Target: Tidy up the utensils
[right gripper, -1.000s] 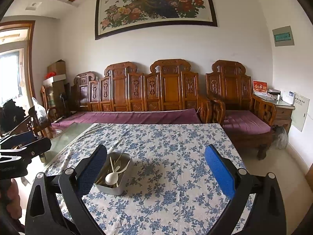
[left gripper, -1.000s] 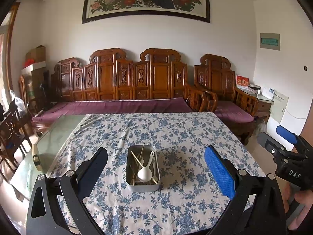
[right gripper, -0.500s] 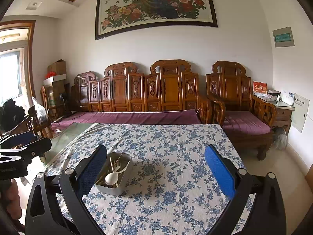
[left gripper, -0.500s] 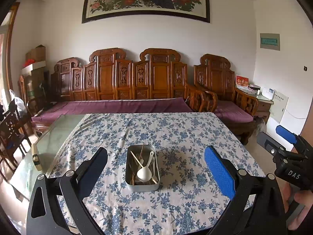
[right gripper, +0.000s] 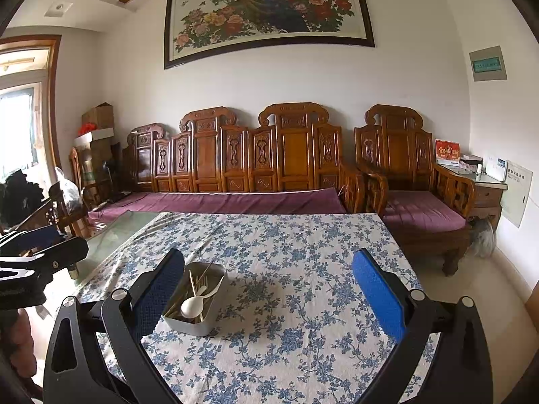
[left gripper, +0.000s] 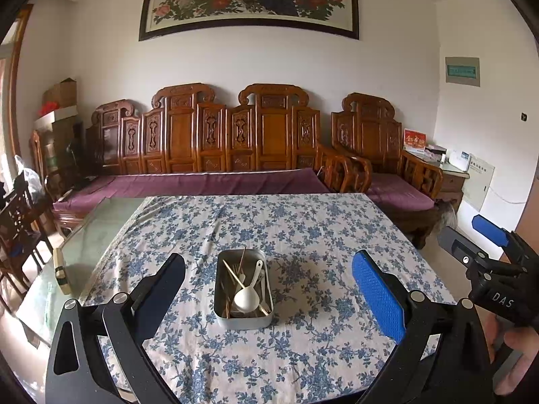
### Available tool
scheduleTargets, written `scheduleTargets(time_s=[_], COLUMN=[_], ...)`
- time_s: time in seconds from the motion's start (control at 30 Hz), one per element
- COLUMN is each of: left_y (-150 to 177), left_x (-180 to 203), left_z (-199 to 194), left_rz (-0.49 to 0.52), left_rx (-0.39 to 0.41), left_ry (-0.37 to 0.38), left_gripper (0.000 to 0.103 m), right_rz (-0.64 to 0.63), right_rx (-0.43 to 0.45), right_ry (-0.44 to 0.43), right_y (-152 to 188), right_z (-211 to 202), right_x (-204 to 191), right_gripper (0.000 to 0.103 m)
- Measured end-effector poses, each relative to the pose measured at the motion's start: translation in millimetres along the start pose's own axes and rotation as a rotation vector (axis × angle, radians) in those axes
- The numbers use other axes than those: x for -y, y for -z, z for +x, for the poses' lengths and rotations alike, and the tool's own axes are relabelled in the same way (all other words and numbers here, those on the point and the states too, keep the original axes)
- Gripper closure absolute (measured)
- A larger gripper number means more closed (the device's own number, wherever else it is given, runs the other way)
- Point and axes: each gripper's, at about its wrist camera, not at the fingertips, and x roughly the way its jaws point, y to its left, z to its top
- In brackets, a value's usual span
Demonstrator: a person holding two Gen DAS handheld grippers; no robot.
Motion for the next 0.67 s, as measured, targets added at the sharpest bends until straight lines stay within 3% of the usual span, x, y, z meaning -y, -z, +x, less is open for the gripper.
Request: scheduleTargets(time_s=[0.67], left_y=[0.4], left_x=[-0.8], left_z=[-0.3], left_rz=[0.002], left_rx=[0.002], left_ry=[0.004], left_gripper=[0.007], right_rz=[-0.003], right_rx=[0.002], right_ry=[-0.001], right_y=[-0.1], right_z=[-0.7], right_x=[1.5], right_gripper=[0.002])
